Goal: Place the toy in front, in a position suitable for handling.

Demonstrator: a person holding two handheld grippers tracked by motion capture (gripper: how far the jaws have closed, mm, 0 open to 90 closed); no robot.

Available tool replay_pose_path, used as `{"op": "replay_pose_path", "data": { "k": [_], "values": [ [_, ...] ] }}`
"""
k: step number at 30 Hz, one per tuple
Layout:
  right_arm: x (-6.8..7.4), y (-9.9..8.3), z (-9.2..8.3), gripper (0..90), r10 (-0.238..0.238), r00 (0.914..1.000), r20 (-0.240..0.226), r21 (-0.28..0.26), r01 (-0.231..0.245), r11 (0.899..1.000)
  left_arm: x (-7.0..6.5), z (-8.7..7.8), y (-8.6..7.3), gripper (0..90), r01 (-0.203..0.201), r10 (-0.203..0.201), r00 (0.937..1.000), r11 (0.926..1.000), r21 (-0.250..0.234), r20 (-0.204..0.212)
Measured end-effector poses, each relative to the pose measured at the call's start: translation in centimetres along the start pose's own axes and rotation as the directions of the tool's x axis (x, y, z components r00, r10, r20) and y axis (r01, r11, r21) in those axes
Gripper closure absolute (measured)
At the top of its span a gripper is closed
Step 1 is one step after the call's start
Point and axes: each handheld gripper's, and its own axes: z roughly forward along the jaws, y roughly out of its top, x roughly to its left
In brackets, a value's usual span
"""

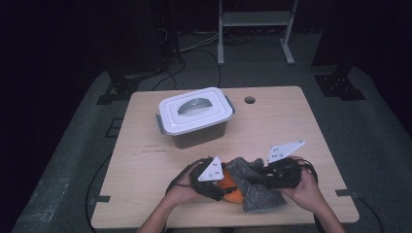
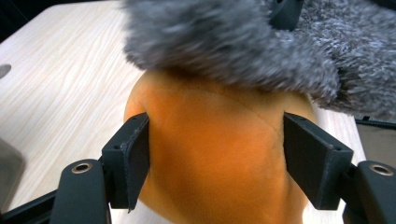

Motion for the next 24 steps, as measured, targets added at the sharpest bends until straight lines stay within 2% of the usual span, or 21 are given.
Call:
{"op": "replay_pose_path", "data": {
  "k": [2,6,9,11,13,15,16,17,18,20,22,24],
  "values": [
    [-0.5,-0.5,0.0,74.3,0.021,0.9996,-0.017,-0.002,-0.021,1.000,0.3,-0.1,-0.5,28.6,0.019,-0.019,0.9998,0.9998,-0.001,0.011],
    [-1.3,-1.4,-0.4,74.3,0.053,0.9984,-0.022,0.012,-0.053,0.999,0.6,-0.3,-0.9,28.5,0.034,-0.034,0.9991,0.9994,0.000,0.026],
    [-1.8,-2.1,-0.8,74.2,0.073,0.9972,-0.017,0.018,-0.073,0.997,0.8,-0.3,-1.0,25.9,0.064,-0.064,0.9970,0.9980,0.002,0.045],
    [-1.9,-2.3,-0.8,74.2,0.085,0.9961,-0.023,0.010,-0.085,0.996,1.0,-0.1,-0.8,17.2,0.101,-0.102,0.9926,0.9948,0.018,0.067],
    [-1.7,-2.1,-0.6,74.2,0.074,0.9969,-0.025,0.014,-0.074,0.997,1.3,0.1,-0.5,8.8,0.137,-0.139,0.9885,0.9900,0.032,0.059],
    [-1.3,-1.8,0.0,74.2,0.058,0.9972,-0.048,0.022,-0.057,0.998,1.5,0.3,-0.5,5.6,0.181,-0.182,0.9805,0.9832,0.026,0.074],
    [-1.0,-1.6,0.3,74.2,0.051,0.9966,-0.065,0.033,-0.049,0.998,1.5,0.5,-0.6,4.5,0.189,-0.191,0.9784,0.9814,0.037,0.079],
    [-0.7,-1.5,0.7,74.1,0.035,0.9967,-0.074,0.043,-0.032,0.999,1.4,0.7,-0.7,4.6,0.188,-0.191,0.9783,0.9811,0.048,0.080],
    [-0.4,-1.3,0.9,74.1,0.027,0.9974,-0.067,0.054,-0.023,0.998,1.2,0.7,-0.9,6.4,0.175,-0.178,0.9812,0.9836,0.045,0.075],
    [-0.2,-1.0,0.8,74.0,0.014,0.9986,-0.052,0.061,-0.010,0.998,1.0,0.5,-0.9,16.0,0.148,-0.149,0.9873,0.9884,0.035,0.054],
    [-0.1,-0.7,0.5,74.2,0.003,0.9993,-0.037,0.042,-0.001,0.999,0.8,0.3,-0.6,24.4,0.120,-0.120,0.9923,0.9926,0.023,0.029],
    [0.0,-0.4,0.0,74.5,-0.008,0.9998,-0.020,0.013,0.008,1.000,0.5,0.3,-0.3,28.7,0.088,-0.088,0.9960,0.9961,0.008,0.008]
  ]
}}
